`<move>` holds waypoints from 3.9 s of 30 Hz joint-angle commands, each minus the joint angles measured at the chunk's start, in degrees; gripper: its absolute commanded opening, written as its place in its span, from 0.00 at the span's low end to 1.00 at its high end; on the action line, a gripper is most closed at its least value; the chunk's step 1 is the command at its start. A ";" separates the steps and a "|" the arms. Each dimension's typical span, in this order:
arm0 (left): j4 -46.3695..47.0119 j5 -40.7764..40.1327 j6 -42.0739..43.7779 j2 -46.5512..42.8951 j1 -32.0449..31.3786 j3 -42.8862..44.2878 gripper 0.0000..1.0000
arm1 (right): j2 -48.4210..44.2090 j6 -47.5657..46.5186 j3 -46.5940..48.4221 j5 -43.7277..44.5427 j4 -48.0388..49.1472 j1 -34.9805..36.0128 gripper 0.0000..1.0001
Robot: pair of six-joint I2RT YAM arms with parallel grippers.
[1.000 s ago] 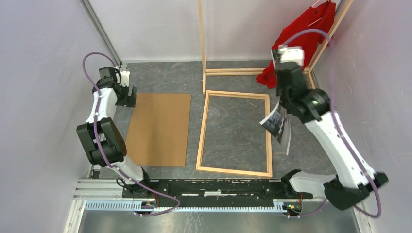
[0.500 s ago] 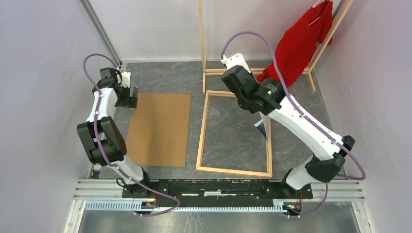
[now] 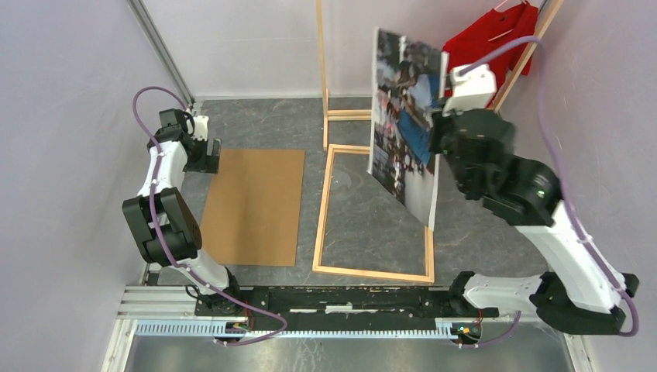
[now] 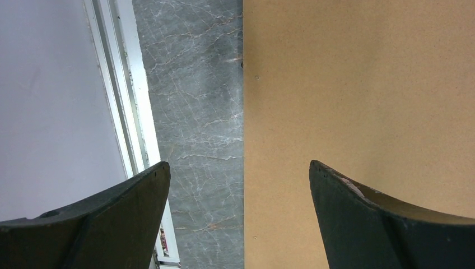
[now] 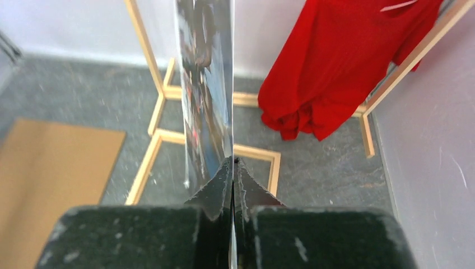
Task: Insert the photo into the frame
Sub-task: Turn over the photo from the photo frame.
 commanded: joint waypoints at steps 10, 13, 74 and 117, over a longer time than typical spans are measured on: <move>-0.64 -0.02 0.09 -3.77 0.23 -0.47 1.00 | 7.67 -6.70 12.80 9.21 -8.12 -0.29 0.00; -0.65 -0.22 -0.03 -3.61 0.28 -0.50 1.00 | 7.92 -8.06 10.39 10.66 -7.37 -0.25 0.00; -0.55 -1.33 1.33 -3.43 0.26 -1.65 1.00 | 38.87 49.26 -5.71 -12.23 8.53 4.90 0.00; -1.02 0.61 2.44 -8.13 0.29 -4.78 1.00 | 44.19 93.19 -4.96 9.02 -6.67 0.52 0.00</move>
